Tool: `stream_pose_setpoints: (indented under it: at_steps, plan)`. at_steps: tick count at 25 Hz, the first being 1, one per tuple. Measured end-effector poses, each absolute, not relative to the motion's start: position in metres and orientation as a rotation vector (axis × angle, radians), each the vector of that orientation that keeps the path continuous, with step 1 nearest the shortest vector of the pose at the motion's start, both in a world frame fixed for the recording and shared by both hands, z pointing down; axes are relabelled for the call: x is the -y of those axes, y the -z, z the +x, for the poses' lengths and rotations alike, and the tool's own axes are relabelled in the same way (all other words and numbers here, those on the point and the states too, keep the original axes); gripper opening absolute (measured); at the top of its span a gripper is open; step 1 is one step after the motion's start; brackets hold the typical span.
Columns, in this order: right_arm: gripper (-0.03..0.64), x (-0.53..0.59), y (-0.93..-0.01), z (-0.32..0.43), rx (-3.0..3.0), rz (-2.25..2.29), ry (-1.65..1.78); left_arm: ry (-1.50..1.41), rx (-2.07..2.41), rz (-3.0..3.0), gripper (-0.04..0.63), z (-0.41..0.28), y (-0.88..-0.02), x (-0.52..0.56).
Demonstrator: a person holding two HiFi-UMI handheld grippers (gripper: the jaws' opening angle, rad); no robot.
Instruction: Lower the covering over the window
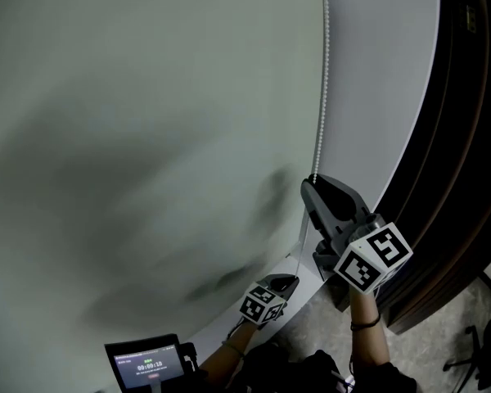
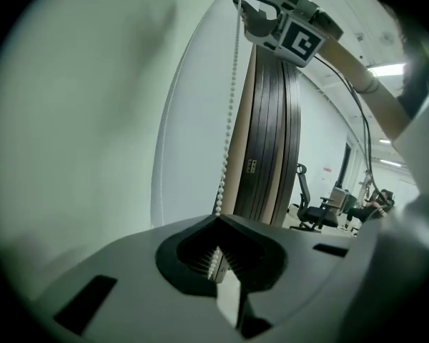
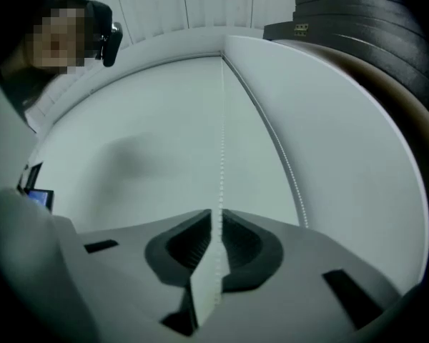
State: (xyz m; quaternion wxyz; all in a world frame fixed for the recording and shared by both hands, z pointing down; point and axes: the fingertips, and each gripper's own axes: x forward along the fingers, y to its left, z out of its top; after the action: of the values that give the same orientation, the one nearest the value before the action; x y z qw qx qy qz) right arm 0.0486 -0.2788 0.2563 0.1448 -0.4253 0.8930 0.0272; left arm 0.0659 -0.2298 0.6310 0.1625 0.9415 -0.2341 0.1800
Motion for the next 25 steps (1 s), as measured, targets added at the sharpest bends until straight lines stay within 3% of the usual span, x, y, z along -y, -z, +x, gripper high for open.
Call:
stream_pose_setpoints:
  at_steps: [1,11,25]
  plan:
    - [0.018,0.282,-0.257,0.051,-2.559,-1.251,-0.074,-0.507,0.668,2.679,0.002,0.066,-0.63,0.23]
    - [0.015,0.234,-0.266,0.054,-2.518,-1.184,0.044,-0.412,0.687,2.652,0.026,0.046,-0.619,0.176]
    - [0.015,0.264,-0.527,0.054,-2.677,-1.51,0.558,-0.139,0.875,2.701,0.028,0.009,-0.555,0.229]
